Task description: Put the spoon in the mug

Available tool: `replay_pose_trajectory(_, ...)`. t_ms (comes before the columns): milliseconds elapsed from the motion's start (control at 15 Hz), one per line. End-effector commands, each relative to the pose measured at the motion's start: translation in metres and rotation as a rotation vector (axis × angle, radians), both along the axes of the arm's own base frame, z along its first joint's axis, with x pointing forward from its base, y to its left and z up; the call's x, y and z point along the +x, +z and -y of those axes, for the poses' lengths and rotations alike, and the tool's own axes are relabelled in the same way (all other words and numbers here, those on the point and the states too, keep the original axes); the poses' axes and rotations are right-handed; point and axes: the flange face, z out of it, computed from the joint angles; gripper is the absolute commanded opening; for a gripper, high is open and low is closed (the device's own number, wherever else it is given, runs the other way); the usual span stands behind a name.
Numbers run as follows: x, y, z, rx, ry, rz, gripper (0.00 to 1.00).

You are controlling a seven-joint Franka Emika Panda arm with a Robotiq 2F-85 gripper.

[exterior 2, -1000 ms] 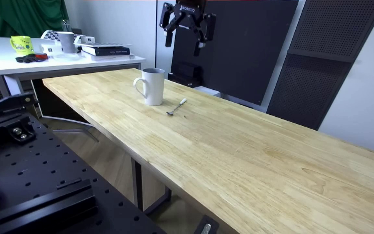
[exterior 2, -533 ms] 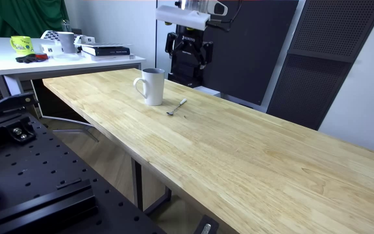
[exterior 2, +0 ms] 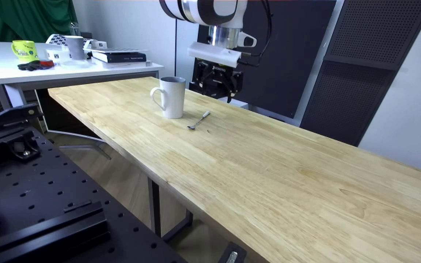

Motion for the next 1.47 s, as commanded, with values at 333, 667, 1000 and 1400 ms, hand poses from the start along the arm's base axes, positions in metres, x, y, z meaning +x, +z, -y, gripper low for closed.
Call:
replay_pose_trajectory(333, 0.052, -0.034, -0.026, 0.045, -0.048, 0.012, 1.0)
replay_pose_trajectory(667, 0.055, -0.045, -0.057, 0.074, -0.044, -0.018, 1.0)
replay_pose_trajectory(1000, 0.043, -0.066, -0.07, 0.024, -0.035, -0.114, 1.0)
replay_pose_trajectory(1400, 0.041, -0.083, -0.07, -0.019, -0.022, -0.148, 1.0)
